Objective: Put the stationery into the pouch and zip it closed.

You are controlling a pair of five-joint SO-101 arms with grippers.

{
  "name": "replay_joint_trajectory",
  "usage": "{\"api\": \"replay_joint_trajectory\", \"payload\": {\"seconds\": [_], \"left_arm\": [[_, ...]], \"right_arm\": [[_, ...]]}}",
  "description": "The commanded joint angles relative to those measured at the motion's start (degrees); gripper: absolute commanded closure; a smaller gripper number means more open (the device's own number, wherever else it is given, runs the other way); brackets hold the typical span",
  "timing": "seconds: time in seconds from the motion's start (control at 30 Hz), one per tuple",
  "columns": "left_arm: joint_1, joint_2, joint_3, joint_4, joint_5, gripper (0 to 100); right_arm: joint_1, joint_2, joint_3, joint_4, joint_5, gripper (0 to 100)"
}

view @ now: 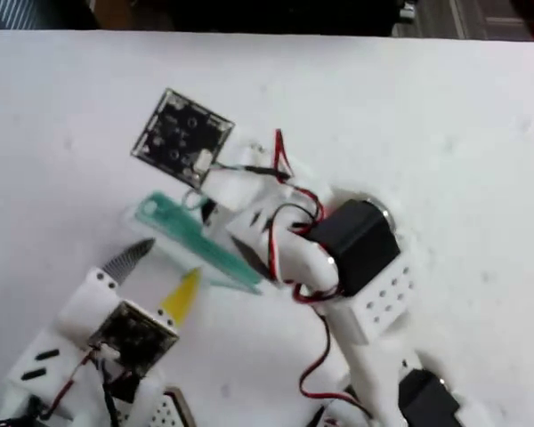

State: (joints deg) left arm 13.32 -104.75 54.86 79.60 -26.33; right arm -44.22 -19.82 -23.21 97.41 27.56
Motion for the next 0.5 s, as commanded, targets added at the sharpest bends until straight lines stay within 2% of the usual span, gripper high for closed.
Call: {"api": "replay_joint_trajectory", "payload": {"seconds": [0.0,0.2,0.47], "left_arm": [[1.7,0.0,-9.1,10.1,-4.2,76],[2.7,0.0,-21.2,20.1,-10.0,76],[2.6,0.2,-23.0,20.3,-15.4,75]], "right_arm": [[-0.5,-4.8,3.2,1.0,0.0,98.1],[-0.6,-10.2,9.1,1.0,-0.1,98.1],[-7.6,-18.9,16.8,1.0,0.1,98.1]]}}
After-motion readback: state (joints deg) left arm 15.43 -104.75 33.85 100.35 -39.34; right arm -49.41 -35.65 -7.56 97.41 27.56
